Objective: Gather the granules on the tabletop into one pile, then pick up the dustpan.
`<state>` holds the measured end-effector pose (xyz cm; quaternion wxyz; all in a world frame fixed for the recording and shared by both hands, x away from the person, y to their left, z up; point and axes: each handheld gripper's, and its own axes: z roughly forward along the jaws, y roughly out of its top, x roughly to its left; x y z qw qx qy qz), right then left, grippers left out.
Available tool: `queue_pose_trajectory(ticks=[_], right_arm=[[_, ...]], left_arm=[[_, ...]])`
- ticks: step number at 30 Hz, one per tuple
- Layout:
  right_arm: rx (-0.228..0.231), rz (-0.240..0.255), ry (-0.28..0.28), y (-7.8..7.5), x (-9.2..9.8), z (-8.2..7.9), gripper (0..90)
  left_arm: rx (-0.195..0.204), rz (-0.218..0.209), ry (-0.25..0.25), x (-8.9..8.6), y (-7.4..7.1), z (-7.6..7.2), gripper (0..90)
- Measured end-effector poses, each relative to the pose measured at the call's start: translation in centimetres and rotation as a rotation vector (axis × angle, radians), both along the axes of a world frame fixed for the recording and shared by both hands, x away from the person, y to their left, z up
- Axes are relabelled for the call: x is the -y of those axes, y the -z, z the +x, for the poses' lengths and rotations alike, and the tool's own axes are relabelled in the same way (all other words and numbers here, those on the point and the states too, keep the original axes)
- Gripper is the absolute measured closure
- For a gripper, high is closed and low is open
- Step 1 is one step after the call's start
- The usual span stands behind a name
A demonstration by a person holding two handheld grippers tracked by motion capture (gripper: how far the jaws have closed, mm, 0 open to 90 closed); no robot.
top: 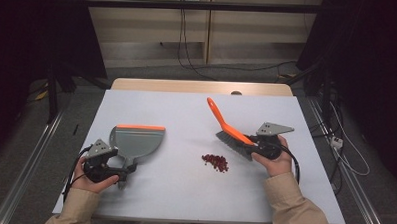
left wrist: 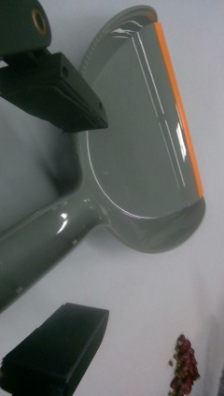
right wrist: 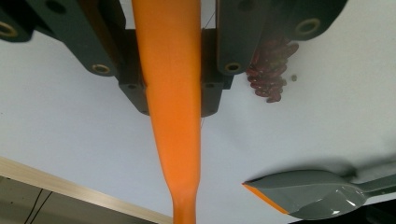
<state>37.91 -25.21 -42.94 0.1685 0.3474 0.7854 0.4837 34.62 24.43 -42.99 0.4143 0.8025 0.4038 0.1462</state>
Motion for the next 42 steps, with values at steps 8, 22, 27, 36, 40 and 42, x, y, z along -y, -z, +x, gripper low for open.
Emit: queue_pose_trajectory(ticks=[8, 22, 27, 36, 40, 42], right_arm=[[0.009, 0.000, -0.006, 0.1, -0.4, -0.3, 71.1], [0.027, 0.020, 0.018, -0.1, 0.5, -0.6, 71.1], [0.027, 0.023, 0.023, -0.2, 0.7, -0.7, 71.2], [0.032, 0.027, 0.032, -0.3, 0.8, -0.9, 71.1], [0.032, 0.035, 0.033, -0.4, 0.9, -0.9, 71.1], [0.032, 0.036, 0.037, -0.4, 0.9, -0.9, 71.1]], left_arm=[[-0.028, 0.075, -0.027, 0.0, 0.8, 0.0, 9.4], [-0.061, 0.081, -0.083, -0.3, 0.2, 1.0, 20.7], [-0.086, 0.117, -0.119, 0.6, -0.2, 1.5, 21.1], [-0.148, 0.095, -0.120, 0.0, 0.6, 1.9, 31.7], [-0.178, 0.077, -0.116, 0.3, 0.9, 2.5, 37.2], [-0.196, 0.082, -0.110, 0.3, 1.1, 2.9, 37.3]])
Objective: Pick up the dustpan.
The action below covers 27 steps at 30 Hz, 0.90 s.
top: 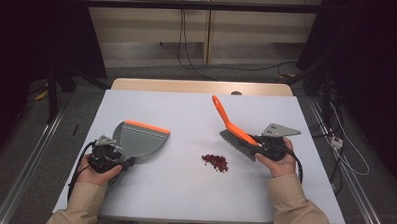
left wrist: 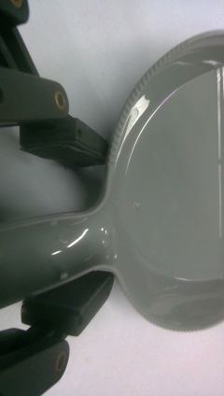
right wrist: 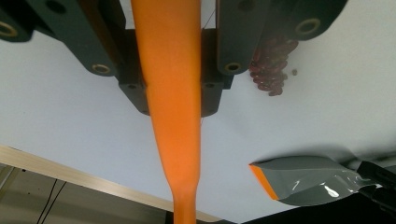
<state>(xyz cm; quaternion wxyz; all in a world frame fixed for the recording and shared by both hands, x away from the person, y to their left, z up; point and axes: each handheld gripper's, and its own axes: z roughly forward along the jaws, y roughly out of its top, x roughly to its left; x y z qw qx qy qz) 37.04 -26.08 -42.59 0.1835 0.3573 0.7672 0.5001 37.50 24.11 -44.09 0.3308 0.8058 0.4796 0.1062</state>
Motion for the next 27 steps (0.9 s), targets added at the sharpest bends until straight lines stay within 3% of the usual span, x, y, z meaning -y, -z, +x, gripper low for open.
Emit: queue_pose_trajectory(ticks=[2, 6, 13, 21, 27], right_arm=[[0.000, 0.000, 0.001, 0.0, 0.0, 0.0, 71.1], [-0.007, -0.006, 0.006, 0.1, 0.0, 0.0, 71.1], [-0.006, -0.002, 0.013, 0.2, 0.2, -0.2, 71.1], [-0.006, 0.002, 0.018, 0.3, 0.4, -0.2, 71.1], [-0.008, 0.002, 0.029, 0.3, 0.5, -0.1, 71.1]], left_arm=[[-0.012, -0.004, -0.003, 0.0, 0.1, 0.2, 40.5], [-0.009, 0.003, 0.012, 0.0, 0.1, 0.3, 62.6], [0.002, 0.008, 0.033, 0.1, 0.0, 0.4, 63.4], [0.004, 0.002, 0.111, 0.4, -1.1, -0.1, 63.5], [-0.005, -0.016, 0.224, 0.8, -2.3, -0.7, 63.6]])
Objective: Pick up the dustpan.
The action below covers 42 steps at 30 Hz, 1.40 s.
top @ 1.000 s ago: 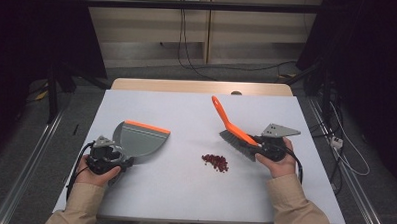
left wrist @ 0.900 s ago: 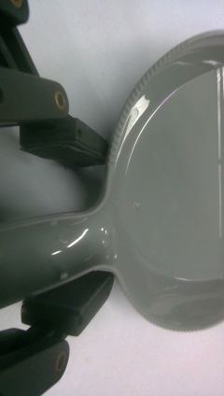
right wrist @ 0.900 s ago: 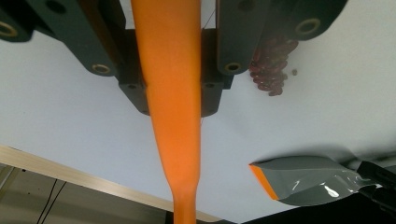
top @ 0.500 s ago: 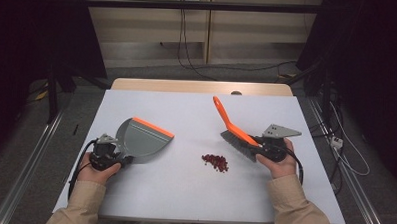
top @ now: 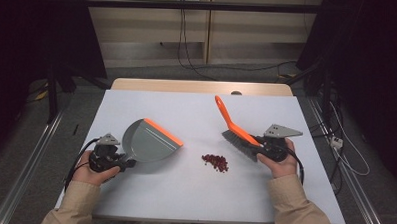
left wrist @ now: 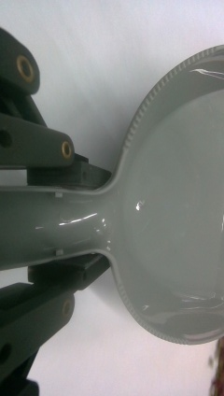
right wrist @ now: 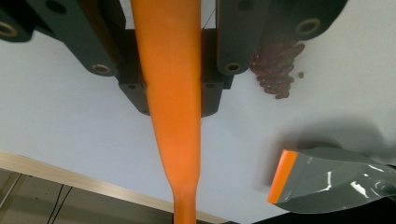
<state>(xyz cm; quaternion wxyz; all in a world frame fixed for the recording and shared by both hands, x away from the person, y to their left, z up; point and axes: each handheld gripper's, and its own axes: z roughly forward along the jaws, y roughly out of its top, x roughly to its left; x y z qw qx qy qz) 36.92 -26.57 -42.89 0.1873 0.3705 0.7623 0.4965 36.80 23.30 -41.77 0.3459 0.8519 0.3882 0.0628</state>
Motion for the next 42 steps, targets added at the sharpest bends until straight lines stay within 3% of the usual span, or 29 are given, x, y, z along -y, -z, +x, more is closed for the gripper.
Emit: queue_pose_trajectory(ticks=[8, 16, 23, 42], right_arm=[[-0.002, -0.012, 0.024, 0.1, 0.1, 0.2, 71.1], [-0.006, -0.016, 0.032, 0.2, 0.0, 0.2, 71.1], [-0.015, -0.018, 0.033, 0.5, -0.4, 0.4, 71.1], [-0.020, -0.041, 0.023, 0.8, -1.0, 0.5, 71.1]], left_arm=[[-0.046, -0.026, 0.129, 1.3, -0.1, -0.9, 63.6], [-0.053, -0.036, 0.207, 2.4, -0.3, -1.5, 63.5], [-0.067, -0.016, 0.259, 3.3, 0.1, -1.7, 63.5], [-0.061, 0.028, 0.332, 5.1, 0.7, -2.0, 63.5]])
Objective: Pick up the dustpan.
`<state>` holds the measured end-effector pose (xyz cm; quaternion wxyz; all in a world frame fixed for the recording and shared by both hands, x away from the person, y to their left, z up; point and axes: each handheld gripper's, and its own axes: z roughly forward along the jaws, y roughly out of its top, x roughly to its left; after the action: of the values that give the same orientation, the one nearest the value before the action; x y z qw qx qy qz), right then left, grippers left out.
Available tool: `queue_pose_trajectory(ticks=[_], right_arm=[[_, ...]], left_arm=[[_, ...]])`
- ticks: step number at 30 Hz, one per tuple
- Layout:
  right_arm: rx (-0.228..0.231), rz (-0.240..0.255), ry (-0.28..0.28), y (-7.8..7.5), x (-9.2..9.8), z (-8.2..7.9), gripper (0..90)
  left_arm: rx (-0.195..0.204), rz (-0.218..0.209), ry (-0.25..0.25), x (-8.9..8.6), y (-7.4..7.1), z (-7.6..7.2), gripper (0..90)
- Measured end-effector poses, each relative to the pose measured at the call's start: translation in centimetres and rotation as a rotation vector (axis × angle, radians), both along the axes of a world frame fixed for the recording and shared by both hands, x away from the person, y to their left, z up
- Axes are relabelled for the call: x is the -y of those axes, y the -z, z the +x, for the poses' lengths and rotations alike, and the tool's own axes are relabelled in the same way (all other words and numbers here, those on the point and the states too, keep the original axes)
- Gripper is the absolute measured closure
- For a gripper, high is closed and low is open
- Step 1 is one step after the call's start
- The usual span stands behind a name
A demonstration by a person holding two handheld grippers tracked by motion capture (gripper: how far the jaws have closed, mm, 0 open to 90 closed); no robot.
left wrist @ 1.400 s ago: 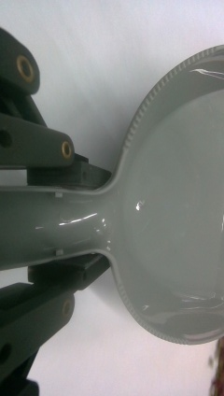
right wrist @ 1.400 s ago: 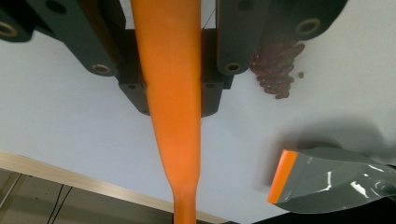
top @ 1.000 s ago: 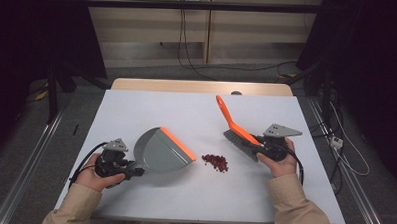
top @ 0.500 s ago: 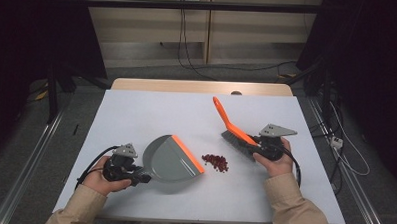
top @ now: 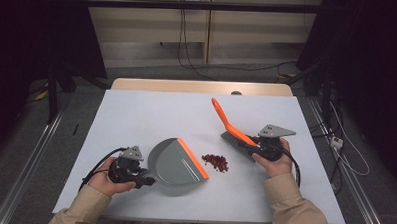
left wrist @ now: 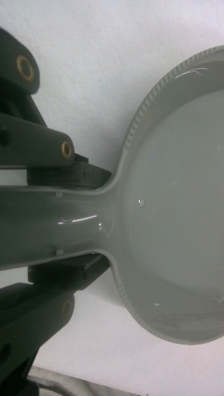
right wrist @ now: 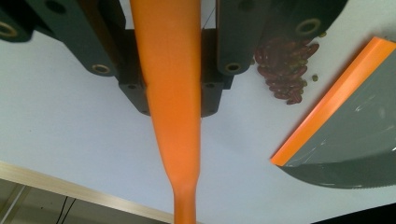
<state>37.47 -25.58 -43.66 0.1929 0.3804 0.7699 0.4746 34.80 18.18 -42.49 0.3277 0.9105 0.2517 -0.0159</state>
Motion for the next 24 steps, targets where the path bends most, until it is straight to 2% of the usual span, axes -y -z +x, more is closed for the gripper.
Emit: queue_pose_trajectory(ticks=[2, 8, 13, 16, 18, 22, 24], right_arm=[[-0.002, -0.001, -0.002, 0.0, -0.1, 0.0, 71.1], [-0.006, -0.013, 0.002, 0.2, -0.1, 0.0, 71.0], [-0.019, -0.031, 0.007, 0.5, -0.2, 0.1, 70.9], [-0.024, -0.022, 0.012, 0.6, -0.2, 0.1, 70.5], [-0.033, -0.004, 0.016, 0.6, -0.1, 0.1, 69.1], [-0.022, 0.004, 0.029, 0.2, 0.0, 0.0, 63.0], [-0.020, -0.015, 0.038, -0.1, 0.0, -0.2, 62.6]], left_arm=[[-0.005, -0.013, -0.004, 0.2, 0.1, 0.0, 63.5], [0.000, 0.002, 0.016, 0.6, 0.2, -0.2, 63.5], [-0.004, -0.005, 0.033, 1.1, 0.3, -0.4, 63.4], [-0.006, -0.002, 0.045, 1.2, 0.3, -0.4, 63.4], [-0.007, -0.002, 0.050, 1.2, 0.4, -0.4, 63.4], [-0.010, -0.006, 0.055, 1.3, 0.4, -0.5, 63.4], [-0.008, -0.005, 0.056, 1.3, 0.4, -0.6, 63.4]])
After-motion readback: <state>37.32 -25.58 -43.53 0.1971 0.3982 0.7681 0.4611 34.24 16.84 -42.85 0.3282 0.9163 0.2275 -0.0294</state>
